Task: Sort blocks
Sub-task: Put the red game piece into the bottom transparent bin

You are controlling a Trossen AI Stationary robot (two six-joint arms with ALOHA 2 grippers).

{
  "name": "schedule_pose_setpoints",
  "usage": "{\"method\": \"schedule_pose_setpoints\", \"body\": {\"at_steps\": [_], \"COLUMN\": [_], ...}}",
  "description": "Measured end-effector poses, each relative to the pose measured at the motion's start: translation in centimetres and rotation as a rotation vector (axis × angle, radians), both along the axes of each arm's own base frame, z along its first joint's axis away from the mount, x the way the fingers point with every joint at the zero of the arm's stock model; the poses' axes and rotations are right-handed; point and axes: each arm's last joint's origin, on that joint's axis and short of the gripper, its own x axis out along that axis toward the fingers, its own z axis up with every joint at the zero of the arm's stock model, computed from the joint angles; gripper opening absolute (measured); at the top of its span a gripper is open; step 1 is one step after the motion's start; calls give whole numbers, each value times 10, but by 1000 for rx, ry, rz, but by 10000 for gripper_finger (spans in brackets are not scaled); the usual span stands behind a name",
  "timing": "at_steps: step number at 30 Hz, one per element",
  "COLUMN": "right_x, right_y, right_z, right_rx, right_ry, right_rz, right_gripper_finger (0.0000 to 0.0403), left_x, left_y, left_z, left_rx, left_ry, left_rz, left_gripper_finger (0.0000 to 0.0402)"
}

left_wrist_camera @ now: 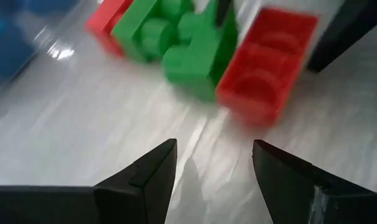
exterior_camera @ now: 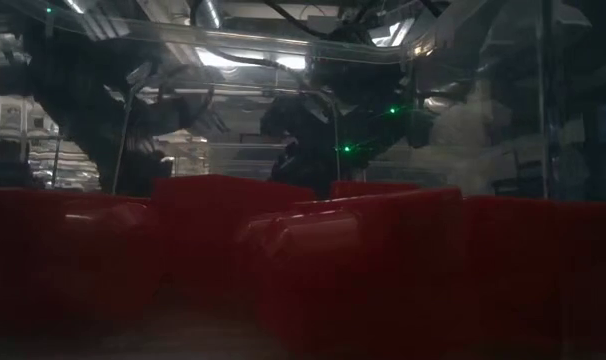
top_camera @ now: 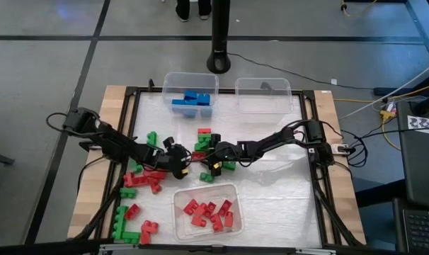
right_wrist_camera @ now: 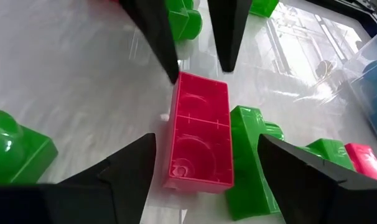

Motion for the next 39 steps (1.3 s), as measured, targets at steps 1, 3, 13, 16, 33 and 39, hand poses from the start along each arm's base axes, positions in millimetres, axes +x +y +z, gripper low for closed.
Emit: {"method": "schedule_pose_setpoints", "body": {"at_steps": [1, 3, 13, 16, 33, 39], "right_x": [0, 0, 2, 2, -1, -3], "right_y": [0, 0, 0, 1, 1, 1], "right_z": [0, -1, -9, -9, -15, 4], "right_rx": [-1, -1, -3, 0, -6, -63], "right_ry": [0, -3, -4, -4, 54, 44], "right_rz": [1, 1, 3, 9, 33, 49], "right_gripper_finger": [282, 282, 280, 261, 141, 141], "left_x": [3, 8, 20, 20, 22, 16], "left_y": [-1, -2, -3, -3, -4, -11], "left_z": [-1, -5, -19, -18, -16, -10], "left_rx": [12, 34, 27, 27, 31, 37], "left_ry": [-6, -18, -45, -45, -63, -28], "left_rz": [-19, -55, -114, -119, -135, -164], "left_gripper_finger": [198, 198, 198, 198, 198, 198]}}
